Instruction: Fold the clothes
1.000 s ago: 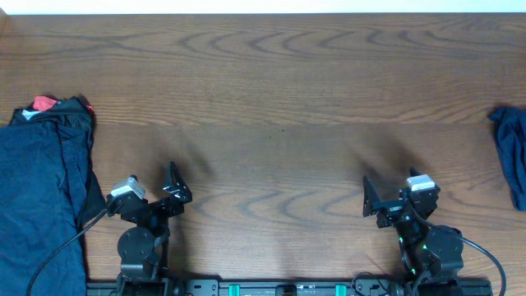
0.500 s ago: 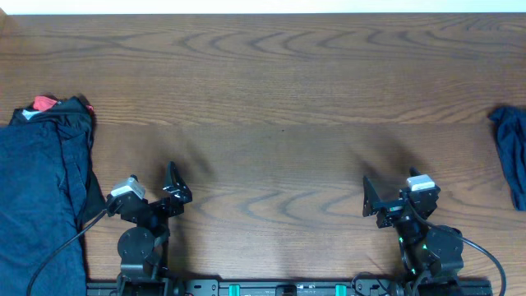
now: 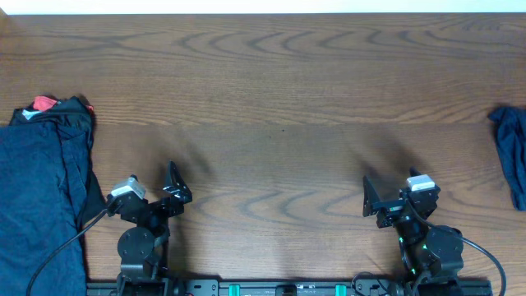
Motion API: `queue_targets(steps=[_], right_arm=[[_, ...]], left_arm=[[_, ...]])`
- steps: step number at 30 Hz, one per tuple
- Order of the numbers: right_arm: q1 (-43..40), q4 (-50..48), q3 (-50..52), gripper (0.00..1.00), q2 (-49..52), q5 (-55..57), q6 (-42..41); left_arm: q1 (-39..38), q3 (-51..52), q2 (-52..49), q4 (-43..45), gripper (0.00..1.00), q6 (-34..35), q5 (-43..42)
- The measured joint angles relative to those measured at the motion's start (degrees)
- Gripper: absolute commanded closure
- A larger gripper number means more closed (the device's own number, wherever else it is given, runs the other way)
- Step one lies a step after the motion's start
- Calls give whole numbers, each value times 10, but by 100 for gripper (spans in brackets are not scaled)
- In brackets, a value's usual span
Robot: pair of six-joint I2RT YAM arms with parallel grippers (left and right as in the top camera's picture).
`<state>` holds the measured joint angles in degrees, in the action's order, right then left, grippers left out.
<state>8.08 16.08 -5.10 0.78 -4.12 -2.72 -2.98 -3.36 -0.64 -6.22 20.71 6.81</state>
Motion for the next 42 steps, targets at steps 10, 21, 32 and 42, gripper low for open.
queue_targets(steps=[10,21,32,42], right_arm=[[0,0,0,1,0,0,0],[0,0,0,1,0,0,0],[0,0,0,1,0,0,0],[0,0,0,1,0,0,0]], left_arm=[[0,0,-12,1,2,-72,14],[2,0,-69,1,2,-147,19],[2,6,-86,32,2,-170,26],[2,10,-14,31,2,-189,26]])
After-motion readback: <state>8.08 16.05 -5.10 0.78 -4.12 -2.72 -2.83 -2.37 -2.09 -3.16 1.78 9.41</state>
